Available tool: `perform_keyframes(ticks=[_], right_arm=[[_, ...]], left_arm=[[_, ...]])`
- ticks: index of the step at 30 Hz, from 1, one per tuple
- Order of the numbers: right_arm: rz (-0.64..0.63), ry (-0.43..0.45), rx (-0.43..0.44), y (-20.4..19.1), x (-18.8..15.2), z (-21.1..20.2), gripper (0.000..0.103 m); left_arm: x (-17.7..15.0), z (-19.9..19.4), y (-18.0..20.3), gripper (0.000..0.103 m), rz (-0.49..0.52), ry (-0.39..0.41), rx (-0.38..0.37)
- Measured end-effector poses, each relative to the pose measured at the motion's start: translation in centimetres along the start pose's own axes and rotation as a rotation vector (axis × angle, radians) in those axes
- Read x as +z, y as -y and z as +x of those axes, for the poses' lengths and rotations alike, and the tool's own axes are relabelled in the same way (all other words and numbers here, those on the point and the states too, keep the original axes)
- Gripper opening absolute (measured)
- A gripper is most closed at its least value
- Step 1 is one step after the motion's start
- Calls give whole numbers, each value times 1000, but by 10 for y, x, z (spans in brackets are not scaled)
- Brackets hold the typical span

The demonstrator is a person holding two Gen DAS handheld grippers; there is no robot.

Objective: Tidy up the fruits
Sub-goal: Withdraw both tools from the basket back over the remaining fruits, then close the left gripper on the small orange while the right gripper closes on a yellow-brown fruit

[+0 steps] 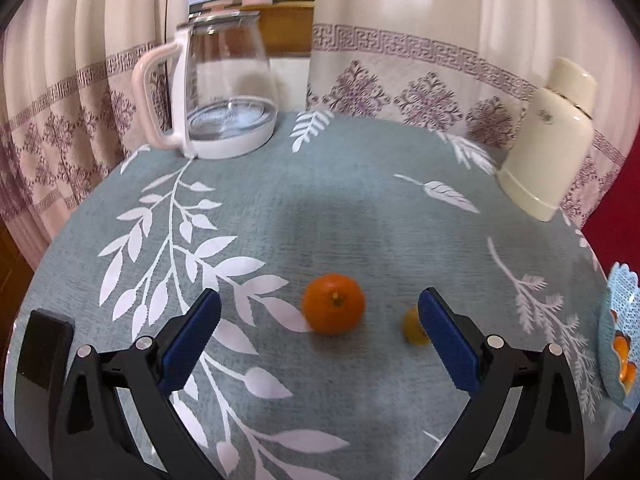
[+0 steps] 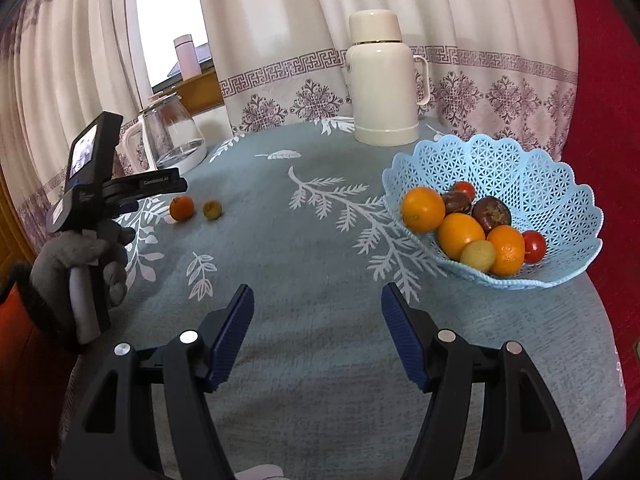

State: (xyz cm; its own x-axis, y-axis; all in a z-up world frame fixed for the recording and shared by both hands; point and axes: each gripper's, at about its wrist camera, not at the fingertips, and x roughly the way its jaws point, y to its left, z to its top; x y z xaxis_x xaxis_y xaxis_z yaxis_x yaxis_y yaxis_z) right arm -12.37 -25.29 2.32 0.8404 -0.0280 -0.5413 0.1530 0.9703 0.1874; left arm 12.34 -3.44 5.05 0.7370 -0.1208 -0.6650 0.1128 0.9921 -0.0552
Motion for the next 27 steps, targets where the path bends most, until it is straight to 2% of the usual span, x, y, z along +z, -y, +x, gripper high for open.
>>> perform_keyframes(ticks=[3, 5, 10, 20, 23, 27], right_arm=[[-4, -9, 0, 0, 0, 2, 66], [-8, -13, 0, -1, 0, 3, 66], [-7, -22, 0, -1, -1, 5, 66], [-11, -35, -5, -1, -1, 9, 66], [-12, -37, -5, -1, -1, 10, 66], [-12, -42, -7, 0, 0, 11, 66]], left_arm=[[2, 10, -4, 100, -3, -25, -2], [2, 17, -4, 97, 1, -37, 1], [-1, 34, -5, 76, 10, -81, -3], [-4, 41, -6, 56, 7, -106, -83], [-6, 38, -4, 42, 19, -100, -116], [-7, 36, -3, 41, 23, -90, -129]])
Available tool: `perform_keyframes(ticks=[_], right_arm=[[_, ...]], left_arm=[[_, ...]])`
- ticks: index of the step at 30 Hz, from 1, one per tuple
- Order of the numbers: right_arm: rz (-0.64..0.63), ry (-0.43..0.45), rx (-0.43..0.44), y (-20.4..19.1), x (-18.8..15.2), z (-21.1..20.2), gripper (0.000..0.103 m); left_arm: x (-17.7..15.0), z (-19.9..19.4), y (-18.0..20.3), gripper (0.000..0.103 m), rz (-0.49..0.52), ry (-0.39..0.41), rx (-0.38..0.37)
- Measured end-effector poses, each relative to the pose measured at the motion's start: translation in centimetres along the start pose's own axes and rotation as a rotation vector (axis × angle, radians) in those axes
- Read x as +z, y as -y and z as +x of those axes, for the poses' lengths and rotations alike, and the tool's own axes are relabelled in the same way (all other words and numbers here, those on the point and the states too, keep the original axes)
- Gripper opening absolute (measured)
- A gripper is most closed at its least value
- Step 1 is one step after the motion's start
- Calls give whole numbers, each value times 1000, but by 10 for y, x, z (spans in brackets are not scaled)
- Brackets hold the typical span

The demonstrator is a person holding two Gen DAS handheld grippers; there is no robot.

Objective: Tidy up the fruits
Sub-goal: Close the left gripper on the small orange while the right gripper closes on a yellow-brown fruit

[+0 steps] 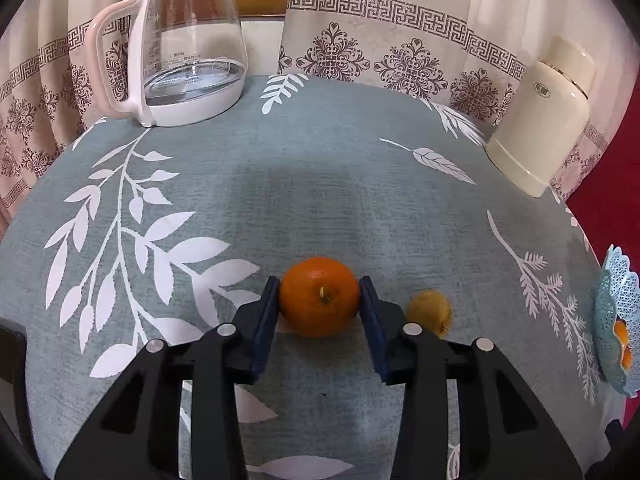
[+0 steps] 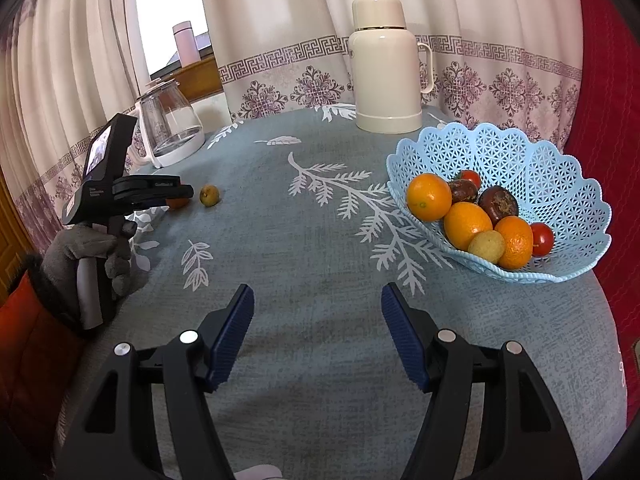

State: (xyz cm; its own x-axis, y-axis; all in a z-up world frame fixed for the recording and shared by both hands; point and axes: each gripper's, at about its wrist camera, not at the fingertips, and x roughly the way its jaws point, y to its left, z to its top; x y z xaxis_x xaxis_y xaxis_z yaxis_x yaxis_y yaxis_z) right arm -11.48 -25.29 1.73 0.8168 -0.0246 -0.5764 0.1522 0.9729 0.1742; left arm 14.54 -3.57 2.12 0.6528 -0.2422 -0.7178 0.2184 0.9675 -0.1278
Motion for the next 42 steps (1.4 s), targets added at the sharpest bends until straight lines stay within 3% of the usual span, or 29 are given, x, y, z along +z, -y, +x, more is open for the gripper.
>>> perform_keyframes(ticks=[11, 17, 28, 35, 42], right_arm=[[-4, -51, 2, 0, 5, 10, 66], [-63, -36, 61, -21, 33, 20, 66], [-172, -141, 199, -97, 76, 106, 66], [-236, -183, 213, -136, 93, 153, 66], [-235, -216, 201, -149, 101, 182, 55]], left_arm=[[-3, -26, -3, 41, -6, 96, 32], [-2, -38, -11, 41, -29, 139, 76], [2, -45, -34, 41, -114, 184, 122], [3, -46, -40, 41, -140, 193, 134], [4, -45, -48, 41, -176, 183, 130]])
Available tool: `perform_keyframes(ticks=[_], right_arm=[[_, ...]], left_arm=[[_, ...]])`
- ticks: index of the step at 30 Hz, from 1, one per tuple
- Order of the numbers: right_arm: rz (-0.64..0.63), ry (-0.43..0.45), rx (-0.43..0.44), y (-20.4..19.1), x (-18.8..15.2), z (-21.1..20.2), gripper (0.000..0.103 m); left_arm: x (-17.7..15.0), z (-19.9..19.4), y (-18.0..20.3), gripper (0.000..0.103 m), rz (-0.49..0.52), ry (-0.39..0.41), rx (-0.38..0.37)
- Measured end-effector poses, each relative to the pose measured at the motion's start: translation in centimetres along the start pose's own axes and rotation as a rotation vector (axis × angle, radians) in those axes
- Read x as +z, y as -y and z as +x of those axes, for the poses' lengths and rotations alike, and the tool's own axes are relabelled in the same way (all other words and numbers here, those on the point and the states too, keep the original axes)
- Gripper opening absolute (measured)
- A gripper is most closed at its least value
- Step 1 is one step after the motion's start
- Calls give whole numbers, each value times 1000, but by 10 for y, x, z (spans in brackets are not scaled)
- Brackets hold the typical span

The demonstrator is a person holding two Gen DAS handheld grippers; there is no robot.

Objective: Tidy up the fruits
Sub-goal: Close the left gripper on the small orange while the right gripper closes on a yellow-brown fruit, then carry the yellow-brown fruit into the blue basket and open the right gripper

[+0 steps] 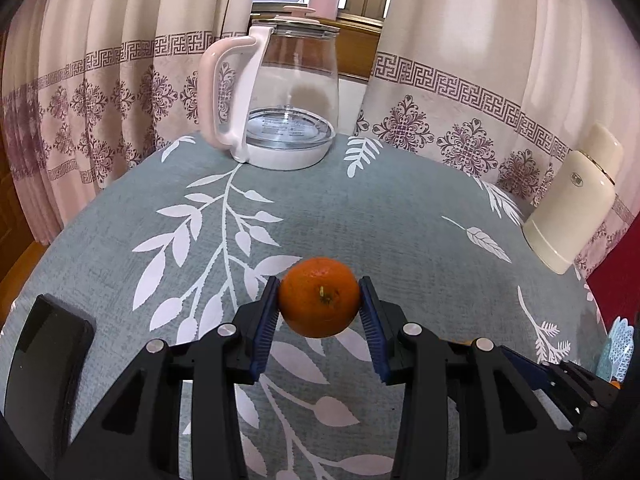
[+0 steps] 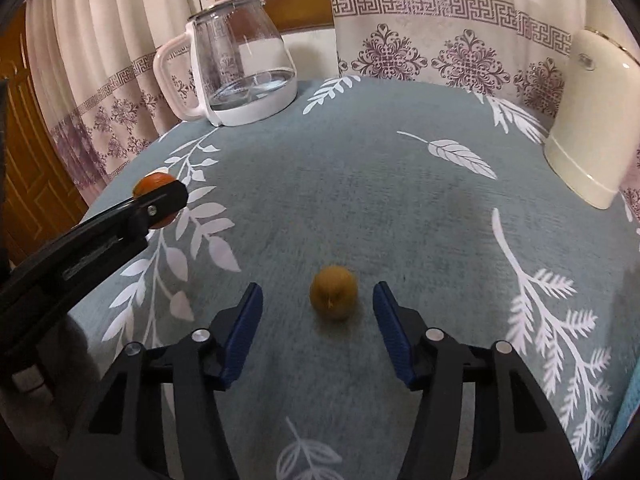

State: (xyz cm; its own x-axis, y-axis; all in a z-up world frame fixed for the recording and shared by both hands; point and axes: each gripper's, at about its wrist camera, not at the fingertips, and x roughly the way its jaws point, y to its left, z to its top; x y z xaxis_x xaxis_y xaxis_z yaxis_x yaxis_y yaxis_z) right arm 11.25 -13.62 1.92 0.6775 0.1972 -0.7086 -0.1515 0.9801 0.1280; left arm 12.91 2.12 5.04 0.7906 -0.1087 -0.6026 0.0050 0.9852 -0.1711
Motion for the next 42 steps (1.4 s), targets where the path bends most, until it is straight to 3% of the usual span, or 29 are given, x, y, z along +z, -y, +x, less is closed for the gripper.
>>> perform_keyframes(ticks=[12, 42], right_arm=[[16, -27, -55, 1, 2, 11, 27], [65, 80, -102, 11, -23, -79, 27]], left_arm=[[0, 2, 0, 41, -12, -10, -10], [-2, -18, 15, 41, 14, 31, -65]])
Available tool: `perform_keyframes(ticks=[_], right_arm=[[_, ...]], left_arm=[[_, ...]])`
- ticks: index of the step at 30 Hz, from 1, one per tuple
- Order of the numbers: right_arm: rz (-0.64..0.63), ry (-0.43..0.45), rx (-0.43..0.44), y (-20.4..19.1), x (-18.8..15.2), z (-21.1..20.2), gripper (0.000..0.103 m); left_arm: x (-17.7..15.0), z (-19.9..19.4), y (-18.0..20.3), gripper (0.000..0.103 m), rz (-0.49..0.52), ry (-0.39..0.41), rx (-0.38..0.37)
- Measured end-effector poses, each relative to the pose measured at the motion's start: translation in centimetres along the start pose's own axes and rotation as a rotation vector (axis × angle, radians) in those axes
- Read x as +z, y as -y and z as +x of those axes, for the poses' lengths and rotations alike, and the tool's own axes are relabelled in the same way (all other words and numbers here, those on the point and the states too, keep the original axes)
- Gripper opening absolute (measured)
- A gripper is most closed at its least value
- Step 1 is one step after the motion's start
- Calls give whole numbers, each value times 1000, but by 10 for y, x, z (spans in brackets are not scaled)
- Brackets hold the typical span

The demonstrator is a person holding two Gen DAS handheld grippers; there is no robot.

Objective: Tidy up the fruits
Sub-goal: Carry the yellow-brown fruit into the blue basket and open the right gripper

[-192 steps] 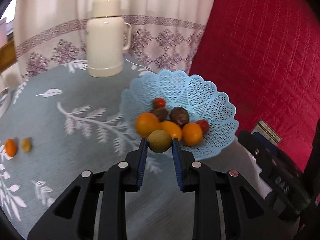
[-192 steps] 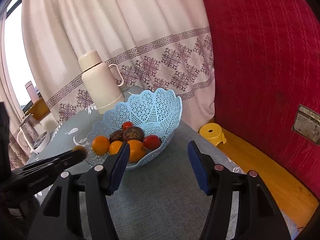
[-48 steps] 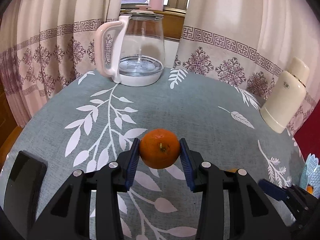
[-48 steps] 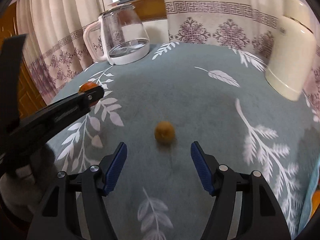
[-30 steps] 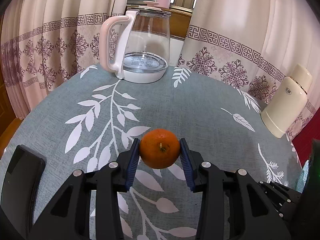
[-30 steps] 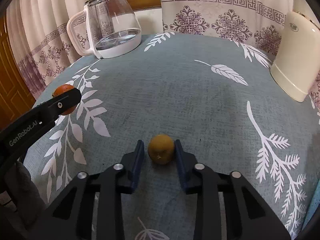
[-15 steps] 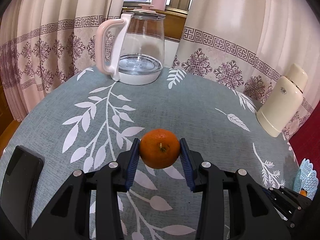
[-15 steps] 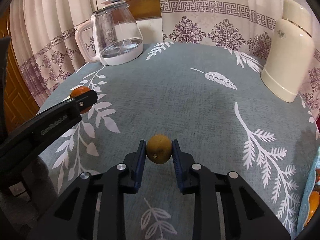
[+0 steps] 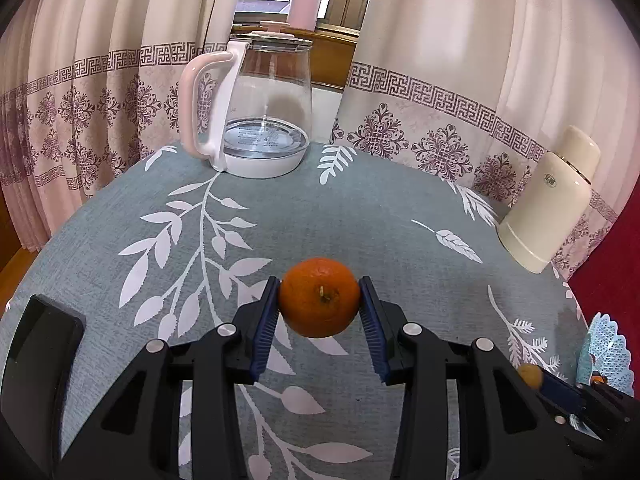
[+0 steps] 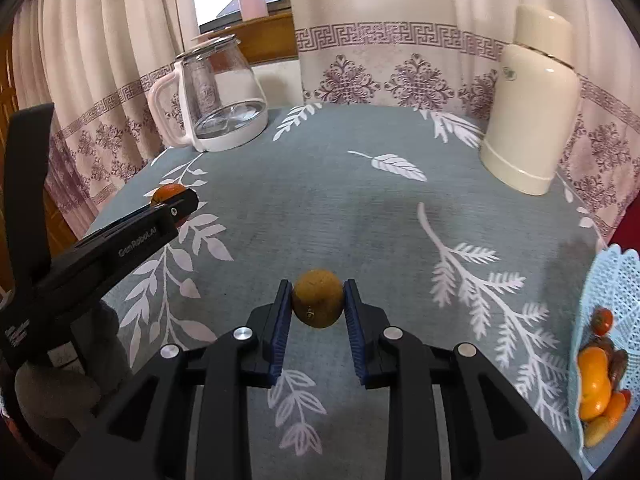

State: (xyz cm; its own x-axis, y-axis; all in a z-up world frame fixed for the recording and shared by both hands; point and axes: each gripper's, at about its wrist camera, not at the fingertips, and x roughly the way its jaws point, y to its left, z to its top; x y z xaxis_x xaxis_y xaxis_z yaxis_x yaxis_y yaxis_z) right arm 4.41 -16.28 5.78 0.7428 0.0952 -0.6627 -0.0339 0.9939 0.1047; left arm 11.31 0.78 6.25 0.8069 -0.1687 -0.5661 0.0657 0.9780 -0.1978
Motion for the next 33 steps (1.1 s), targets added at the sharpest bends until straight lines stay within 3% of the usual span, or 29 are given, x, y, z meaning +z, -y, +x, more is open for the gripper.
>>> perform_keyframes(ticks=[33], right_arm=[[174, 124, -120, 72, -26, -91, 27]], left_arm=[[-12, -27, 39, 41, 99, 43, -75]])
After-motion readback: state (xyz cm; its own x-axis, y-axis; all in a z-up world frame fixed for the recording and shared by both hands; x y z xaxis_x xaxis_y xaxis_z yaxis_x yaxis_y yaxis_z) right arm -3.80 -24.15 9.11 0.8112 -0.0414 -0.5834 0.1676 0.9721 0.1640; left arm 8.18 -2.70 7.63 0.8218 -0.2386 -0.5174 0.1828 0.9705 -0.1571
